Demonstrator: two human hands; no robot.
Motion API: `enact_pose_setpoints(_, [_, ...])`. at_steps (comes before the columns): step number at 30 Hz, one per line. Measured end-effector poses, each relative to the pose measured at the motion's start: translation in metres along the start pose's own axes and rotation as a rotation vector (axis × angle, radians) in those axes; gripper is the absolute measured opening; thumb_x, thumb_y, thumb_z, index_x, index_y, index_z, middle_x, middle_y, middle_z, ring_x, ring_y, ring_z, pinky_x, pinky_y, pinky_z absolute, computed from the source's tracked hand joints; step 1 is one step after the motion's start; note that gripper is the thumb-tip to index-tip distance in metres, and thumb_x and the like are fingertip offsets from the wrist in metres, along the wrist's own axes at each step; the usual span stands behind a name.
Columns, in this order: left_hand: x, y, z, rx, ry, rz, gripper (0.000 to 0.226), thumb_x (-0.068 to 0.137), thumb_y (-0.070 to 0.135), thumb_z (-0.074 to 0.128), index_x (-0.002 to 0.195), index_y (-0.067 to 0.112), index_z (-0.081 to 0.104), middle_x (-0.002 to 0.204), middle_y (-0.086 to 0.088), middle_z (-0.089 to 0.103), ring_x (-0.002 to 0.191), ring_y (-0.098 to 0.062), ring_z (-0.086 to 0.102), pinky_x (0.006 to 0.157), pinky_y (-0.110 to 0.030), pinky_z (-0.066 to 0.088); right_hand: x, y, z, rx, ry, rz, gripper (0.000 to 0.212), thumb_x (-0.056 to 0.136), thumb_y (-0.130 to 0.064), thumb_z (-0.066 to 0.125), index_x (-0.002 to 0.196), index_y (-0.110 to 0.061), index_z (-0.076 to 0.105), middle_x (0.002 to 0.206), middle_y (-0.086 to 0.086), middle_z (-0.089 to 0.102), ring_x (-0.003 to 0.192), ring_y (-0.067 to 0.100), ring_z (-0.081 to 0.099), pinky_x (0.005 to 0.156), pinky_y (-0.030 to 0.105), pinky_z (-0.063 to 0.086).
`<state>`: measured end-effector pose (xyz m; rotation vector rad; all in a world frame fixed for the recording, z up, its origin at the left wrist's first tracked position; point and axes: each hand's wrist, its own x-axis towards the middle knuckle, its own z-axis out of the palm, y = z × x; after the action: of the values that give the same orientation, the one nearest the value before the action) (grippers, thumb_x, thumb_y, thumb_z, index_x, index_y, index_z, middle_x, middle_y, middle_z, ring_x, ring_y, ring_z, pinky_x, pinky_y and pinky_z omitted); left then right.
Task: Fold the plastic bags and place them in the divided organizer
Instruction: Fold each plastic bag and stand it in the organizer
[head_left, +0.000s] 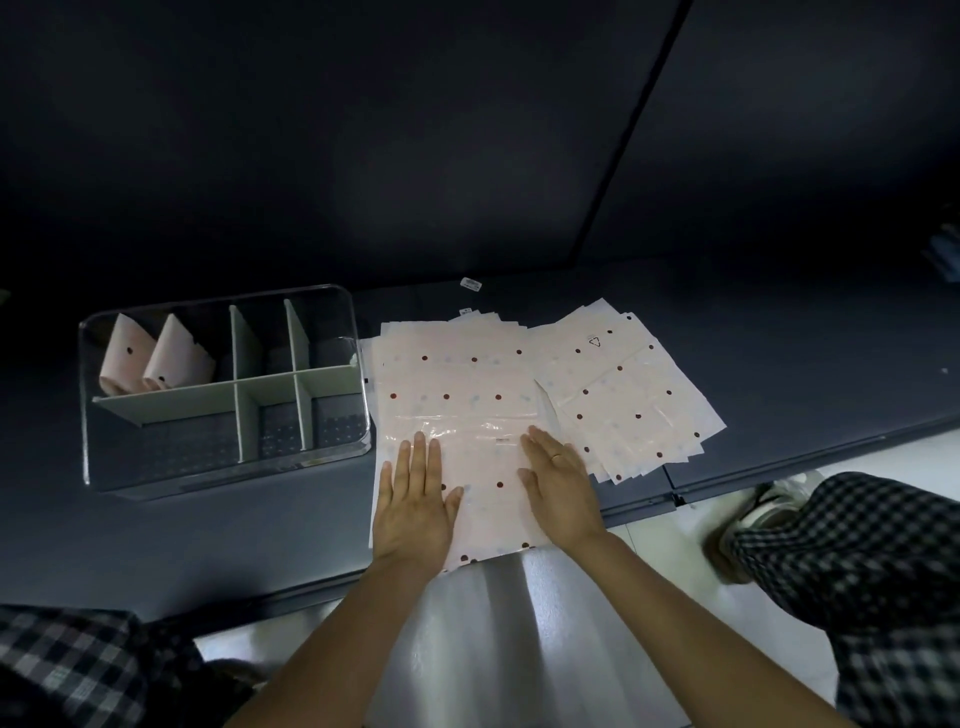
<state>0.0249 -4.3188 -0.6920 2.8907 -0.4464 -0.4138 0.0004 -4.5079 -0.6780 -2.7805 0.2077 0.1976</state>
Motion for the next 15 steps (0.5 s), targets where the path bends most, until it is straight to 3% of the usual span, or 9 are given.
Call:
enact_pose_setpoints(2, [0.002, -0.002, -0.001, 0.011, -0.024, 0.017, 0.062, 0.099, 0.047, 0.008, 0.138, 0.018, -0.030, 0.149, -0.001, -0.033, 0.141, -0.020, -0.026, 0.114, -0.037, -0.018, 0.008, 0.002, -0.010, -0.064, -0.008, 0.000, 0.047, 0.096, -0.031, 0.048, 0.140, -0.018, 0.039, 0.147, 0.003, 0.035, 0.133, 0.019, 0.032, 0.110, 0.029, 0.022])
enact_pose_setpoints(5, [0.000, -0.007, -0.005, 0.069, -0.024, 0.070, 0.061, 0.100, 0.048, 0.012, 0.141, 0.023, -0.025, 0.148, 0.002, -0.032, 0.142, -0.020, -0.024, 0.112, -0.040, -0.018, 0.027, 0.000, -0.029, -0.086, -0.132, 0.021, 0.046, 0.087, -0.037, 0.061, 0.128, -0.023, 0.047, 0.130, 0.002, 0.046, 0.120, 0.023, 0.039, 0.099, 0.034, 0.030])
enact_pose_setpoints(7, [-0.006, -0.008, -0.013, 0.086, 0.042, 0.164, 0.058, 0.101, 0.040, 0.028, 0.150, 0.025, 0.000, 0.156, 0.000, -0.014, 0.145, -0.024, -0.011, 0.115, -0.045, -0.012, 0.038, -0.003, -0.040, -0.115, -0.249, 0.045, 0.045, 0.083, -0.041, 0.065, 0.120, -0.022, 0.048, 0.121, 0.001, 0.055, 0.117, 0.024, 0.040, 0.095, 0.034, 0.031])
enact_pose_setpoints(8, [-0.011, -0.008, -0.019, 0.092, 0.088, 0.233, 0.055, 0.098, 0.033, 0.045, 0.148, 0.024, 0.024, 0.158, -0.004, 0.008, 0.146, -0.028, 0.006, 0.117, -0.048, 0.000, 0.043, -0.004, -0.044, -0.134, -0.310, 0.052, 0.043, 0.082, -0.042, 0.066, 0.116, -0.022, 0.050, 0.118, 0.001, 0.057, 0.116, 0.024, 0.039, 0.093, 0.033, 0.031])
enact_pose_setpoints(10, [-0.018, -0.005, -0.023, 0.070, 0.190, 0.366, 0.052, 0.068, 0.012, 0.079, 0.118, 0.017, 0.065, 0.137, -0.011, 0.052, 0.128, -0.033, 0.048, 0.107, -0.051, 0.035, 0.046, -0.008, -0.050, -0.181, -0.407, 0.041, 0.036, 0.081, -0.042, 0.067, 0.108, -0.021, 0.055, 0.116, 0.003, 0.055, 0.116, 0.025, 0.037, 0.092, 0.032, 0.030])
enact_pose_setpoints(12, [-0.024, -0.004, -0.023, 0.003, 0.260, 0.449, 0.052, 0.050, 0.001, 0.085, 0.099, 0.014, 0.073, 0.116, -0.010, 0.067, 0.105, -0.030, 0.065, 0.089, -0.043, 0.053, 0.044, -0.012, -0.052, -0.197, -0.445, 0.012, 0.026, 0.081, -0.038, 0.067, 0.099, -0.022, 0.058, 0.117, 0.005, 0.048, 0.116, 0.026, 0.036, 0.094, 0.032, 0.031])
enact_pose_setpoints(15, [-0.033, -0.001, -0.023, -0.087, 0.242, 0.477, 0.050, 0.052, 0.004, 0.085, 0.099, 0.015, 0.073, 0.110, -0.005, 0.069, 0.098, -0.024, 0.067, 0.083, -0.035, 0.056, 0.033, -0.015, -0.052, -0.125, -0.464, 0.010, 0.018, 0.086, -0.028, 0.060, 0.093, -0.018, 0.048, 0.116, 0.008, 0.049, 0.111, 0.026, 0.044, 0.086, 0.032, 0.038])
